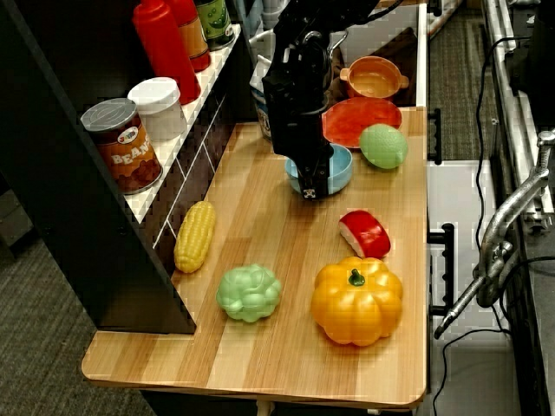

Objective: Lift bowl

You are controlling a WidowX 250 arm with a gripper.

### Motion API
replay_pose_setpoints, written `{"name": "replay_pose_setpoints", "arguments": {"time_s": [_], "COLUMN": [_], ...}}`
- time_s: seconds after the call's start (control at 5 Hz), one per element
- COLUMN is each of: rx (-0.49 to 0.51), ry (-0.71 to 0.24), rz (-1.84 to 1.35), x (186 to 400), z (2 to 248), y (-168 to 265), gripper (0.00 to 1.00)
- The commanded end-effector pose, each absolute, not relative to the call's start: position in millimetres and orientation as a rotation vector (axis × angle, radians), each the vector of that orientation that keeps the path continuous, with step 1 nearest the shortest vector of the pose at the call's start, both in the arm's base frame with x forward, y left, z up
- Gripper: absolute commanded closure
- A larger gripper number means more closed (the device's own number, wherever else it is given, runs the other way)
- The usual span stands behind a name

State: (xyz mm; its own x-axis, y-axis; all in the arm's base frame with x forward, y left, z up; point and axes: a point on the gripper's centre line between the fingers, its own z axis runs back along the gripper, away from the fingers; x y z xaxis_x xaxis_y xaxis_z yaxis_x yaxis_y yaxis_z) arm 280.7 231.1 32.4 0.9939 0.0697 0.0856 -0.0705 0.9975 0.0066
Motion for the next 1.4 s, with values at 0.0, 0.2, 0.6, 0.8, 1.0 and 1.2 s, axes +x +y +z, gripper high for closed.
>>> {"name": "replay_pose_setpoints", "arguments": {"time_s": [0.0, 0.2, 0.6, 0.8, 1.0, 1.2], "rx": [-0.013, -0.047, -0.065, -0.075, -0.095, -0.109], "ry": [-0.087, -0.088, -0.075, -0.046, -0.036, -0.029], "rz": [0.055, 0.017, -0.074, -0.100, -0.103, -0.109], "x": [287.1, 283.6, 276.1, 272.8, 269.4, 267.3], "z": [81.0, 112.9, 165.4, 190.7, 209.1, 222.8], "y": [243.7, 244.7, 250.9, 253.8, 255.2, 254.3], "gripper": [1.00, 1.00, 1.00, 1.00, 1.00, 1.00]}}
